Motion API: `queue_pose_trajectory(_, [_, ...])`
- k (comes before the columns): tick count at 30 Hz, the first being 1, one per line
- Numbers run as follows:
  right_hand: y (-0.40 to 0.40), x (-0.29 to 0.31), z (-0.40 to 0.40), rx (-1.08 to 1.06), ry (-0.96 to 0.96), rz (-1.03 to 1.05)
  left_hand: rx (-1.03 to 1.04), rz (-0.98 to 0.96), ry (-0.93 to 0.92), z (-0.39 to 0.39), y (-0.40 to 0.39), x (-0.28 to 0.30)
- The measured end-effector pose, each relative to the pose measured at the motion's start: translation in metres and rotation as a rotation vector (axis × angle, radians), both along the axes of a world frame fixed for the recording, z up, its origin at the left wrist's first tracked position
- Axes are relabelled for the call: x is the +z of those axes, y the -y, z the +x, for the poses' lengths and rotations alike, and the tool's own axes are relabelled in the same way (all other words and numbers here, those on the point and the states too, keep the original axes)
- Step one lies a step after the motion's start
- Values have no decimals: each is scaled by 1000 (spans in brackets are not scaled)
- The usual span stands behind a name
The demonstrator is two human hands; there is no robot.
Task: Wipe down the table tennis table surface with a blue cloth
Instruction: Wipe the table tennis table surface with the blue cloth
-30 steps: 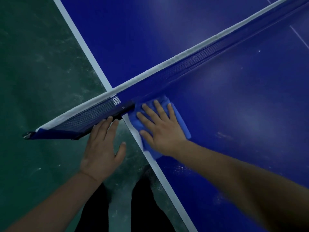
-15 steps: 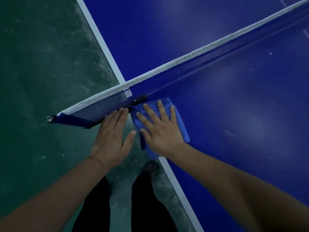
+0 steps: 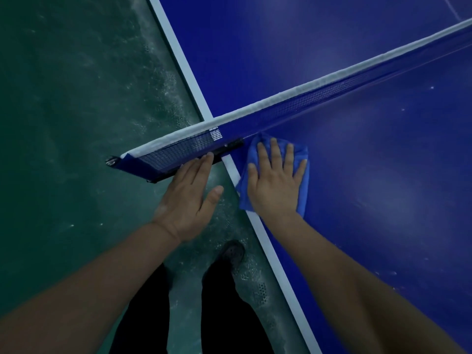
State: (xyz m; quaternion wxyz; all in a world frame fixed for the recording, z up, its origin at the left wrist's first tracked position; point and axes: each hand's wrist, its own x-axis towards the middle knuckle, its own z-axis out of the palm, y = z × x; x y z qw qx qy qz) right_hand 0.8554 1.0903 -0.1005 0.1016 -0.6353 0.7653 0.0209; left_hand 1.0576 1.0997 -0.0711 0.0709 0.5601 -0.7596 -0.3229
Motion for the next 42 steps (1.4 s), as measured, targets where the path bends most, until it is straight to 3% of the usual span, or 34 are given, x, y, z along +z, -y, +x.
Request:
queue_pose_trajectory(5, [-14,2,49,192,1,62,-16,-38,9,1,2,-2])
queue_pose_trajectory(10, [-19,0,43,357,-40,88,-17,-42,16,1,1,-3])
queue_pose_trajectory(14, [-14,8,13,474,38,99,2,-32,-2,2,5,-3])
queue_pose_trajectory(17, [-3,4,-79,216,-3,64,59,-37,-37,-1,4,1])
queue_pose_trajectory(20, [-13,0,-219,-250,-103,32,24,-136,-58,-13,3,2])
queue_pose_trajectory(22, [-30,10,-284,-600,-43,76,-94,-196,-97,-30,5,-1])
queue_pose_trajectory(24, [-37,13,-296,-837,20,62,-240,-224,-129,-53,12,-7])
queue_pose_trajectory(25, [-36,11,-283,-848,18,36,-317,-237,-131,-67,18,-10])
queue_pose_trajectory(27, [-38,2,-233,-649,-32,-36,-477,-280,-94,-91,34,-16])
queue_pose_trajectory(30, [-80,-7,-133,-75,-62,-104,-767,-425,93,-110,62,-28])
queue_pose_trajectory(32, [-102,-5,-122,219,-6,-75,-915,-463,209,-107,77,-36])
queue_pose_trajectory(33, [-99,-6,-144,245,-4,-67,-960,-461,241,-106,81,-38])
queue_pose_trajectory(34, [-93,-7,-174,156,-45,-78,-982,-452,260,-107,84,-40])
queue_pose_trajectory(36, [-81,-6,-242,-219,-114,-77,-985,-430,262,-109,86,-41])
queue_pose_trajectory(39, [-77,5,-306,-727,-1,-30,-962,-389,225,-110,86,-40])
queue_pose_trajectory(42, [-68,6,-260,-664,-18,-37,-966,-349,205,-112,88,-39])
